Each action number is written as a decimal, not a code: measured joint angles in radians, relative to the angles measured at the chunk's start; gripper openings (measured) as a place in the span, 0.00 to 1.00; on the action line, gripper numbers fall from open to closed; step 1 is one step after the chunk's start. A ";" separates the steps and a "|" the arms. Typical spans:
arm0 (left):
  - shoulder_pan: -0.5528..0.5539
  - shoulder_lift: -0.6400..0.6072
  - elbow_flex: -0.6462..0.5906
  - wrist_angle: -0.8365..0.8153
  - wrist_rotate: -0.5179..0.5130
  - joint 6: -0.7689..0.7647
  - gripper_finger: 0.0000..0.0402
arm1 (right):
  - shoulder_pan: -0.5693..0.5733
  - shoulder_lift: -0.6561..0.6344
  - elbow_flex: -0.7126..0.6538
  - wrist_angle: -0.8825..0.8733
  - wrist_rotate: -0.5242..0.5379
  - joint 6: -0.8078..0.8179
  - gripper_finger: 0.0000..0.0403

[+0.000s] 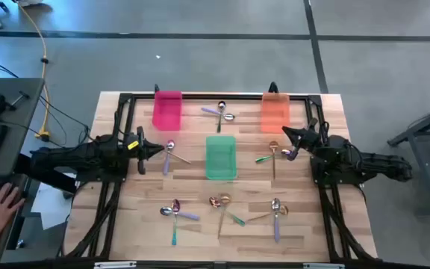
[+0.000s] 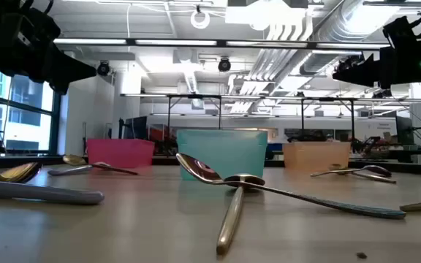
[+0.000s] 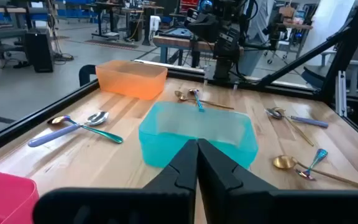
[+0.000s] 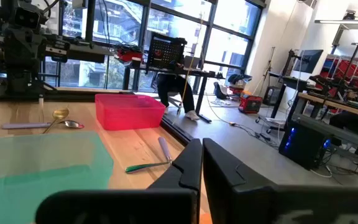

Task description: Sort silverware by color (type)

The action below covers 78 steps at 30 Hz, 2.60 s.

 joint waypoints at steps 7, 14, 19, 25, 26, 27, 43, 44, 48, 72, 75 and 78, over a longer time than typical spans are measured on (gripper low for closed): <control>0.000 0.000 0.000 0.000 0.000 0.000 0.00 | 0.000 0.000 0.000 0.000 0.000 0.000 0.00; 0.000 0.000 0.000 0.000 0.000 0.000 0.00 | 0.000 0.000 0.000 0.000 0.000 0.000 0.00; 0.000 0.000 0.000 0.000 0.000 0.000 0.00 | 0.000 0.000 0.000 0.000 0.000 0.000 0.00; 0.000 0.000 0.000 0.000 0.000 0.000 0.00 | 0.000 0.000 0.000 0.000 0.000 0.000 0.00; 0.000 0.000 0.000 0.000 0.000 0.000 0.00 | 0.000 0.000 0.000 0.000 0.000 0.000 0.00; 0.000 0.000 0.000 0.000 0.000 0.000 0.00 | 0.000 0.000 0.000 0.000 0.000 0.000 0.00; 0.000 0.000 0.000 0.000 0.000 0.000 0.00 | 0.000 0.000 0.000 0.000 0.000 0.000 0.00; 0.000 0.000 0.000 0.000 0.000 0.000 0.00 | 0.000 0.000 0.000 0.000 0.000 0.000 0.00; 0.001 0.000 0.000 0.004 -0.016 0.065 0.00 | 0.000 0.000 0.000 0.000 0.000 0.000 0.00; 0.002 0.000 0.000 0.025 -0.029 0.069 0.00 | 0.000 0.000 0.000 0.003 0.002 -0.007 0.00; 0.002 0.000 0.000 0.060 -0.027 0.068 0.00 | 0.000 0.000 0.000 0.031 0.006 -0.030 0.00; 0.002 0.000 0.000 0.087 -0.027 0.060 0.00 | 0.000 0.000 0.000 0.069 -0.030 -0.006 0.00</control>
